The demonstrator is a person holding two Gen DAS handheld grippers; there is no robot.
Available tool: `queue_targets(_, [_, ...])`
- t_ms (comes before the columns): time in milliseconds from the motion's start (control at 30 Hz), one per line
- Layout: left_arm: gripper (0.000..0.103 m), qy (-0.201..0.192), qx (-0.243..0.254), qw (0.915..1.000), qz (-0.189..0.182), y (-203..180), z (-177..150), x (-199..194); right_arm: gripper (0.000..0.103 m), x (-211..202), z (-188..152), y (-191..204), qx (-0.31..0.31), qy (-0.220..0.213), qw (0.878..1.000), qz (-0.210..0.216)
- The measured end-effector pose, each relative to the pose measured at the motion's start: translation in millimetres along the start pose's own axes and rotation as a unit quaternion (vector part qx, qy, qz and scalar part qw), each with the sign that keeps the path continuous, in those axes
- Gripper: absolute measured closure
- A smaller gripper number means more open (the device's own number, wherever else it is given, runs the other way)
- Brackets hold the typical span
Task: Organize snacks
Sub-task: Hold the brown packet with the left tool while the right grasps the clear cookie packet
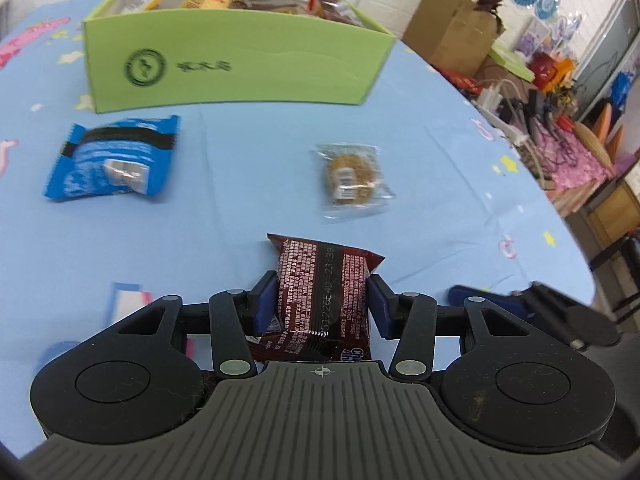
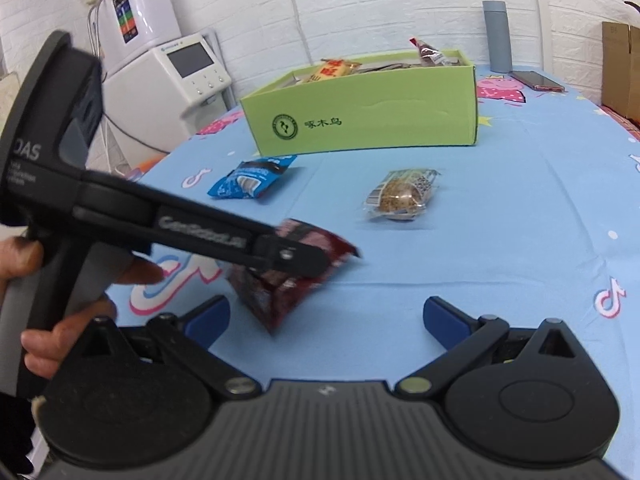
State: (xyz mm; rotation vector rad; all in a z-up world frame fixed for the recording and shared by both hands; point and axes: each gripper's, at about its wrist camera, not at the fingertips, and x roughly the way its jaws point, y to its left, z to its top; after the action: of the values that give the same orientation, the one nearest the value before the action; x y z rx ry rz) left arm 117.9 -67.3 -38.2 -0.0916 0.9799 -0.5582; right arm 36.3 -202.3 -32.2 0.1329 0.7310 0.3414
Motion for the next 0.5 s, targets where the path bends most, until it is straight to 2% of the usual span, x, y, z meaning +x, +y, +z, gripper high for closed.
queue_targets(133, [0.064, 0.026, 0.016, 0.9982, -0.051, -11, 2, 2, 0.001, 7, -2, 9, -0.016, 0.009, 1.0, -0.012])
queue_targets(233, [0.058, 0.0, 0.009, 0.9994, -0.032, 1, 16, -10, 0.001, 9, 0, 9, -0.015, 0.003, 1.0, -0.02])
queue_targets(267, [0.053, -0.011, 0.007, 0.9998, -0.017, 4, 26, -14, 0.001, 11, 1, 9, -0.012, 0.002, 1.0, -0.017])
queue_targets(333, [0.042, -0.027, 0.016, 0.9995, -0.009, 5, 44, -14, 0.001, 16, 4, 12, -0.012, -0.001, 1.0, -0.02])
queue_targets(367, [0.038, -0.024, 0.021, 0.9994, -0.01, 4, 55, -9, 0.001, 19, 5, 13, -0.014, -0.003, 1.0, -0.024])
queue_targets(500, [0.039, 0.012, 0.05, 0.9986, -0.014, -14, 83, 26, 0.0, 29, 6, 15, -0.008, -0.004, 0.999, -0.04])
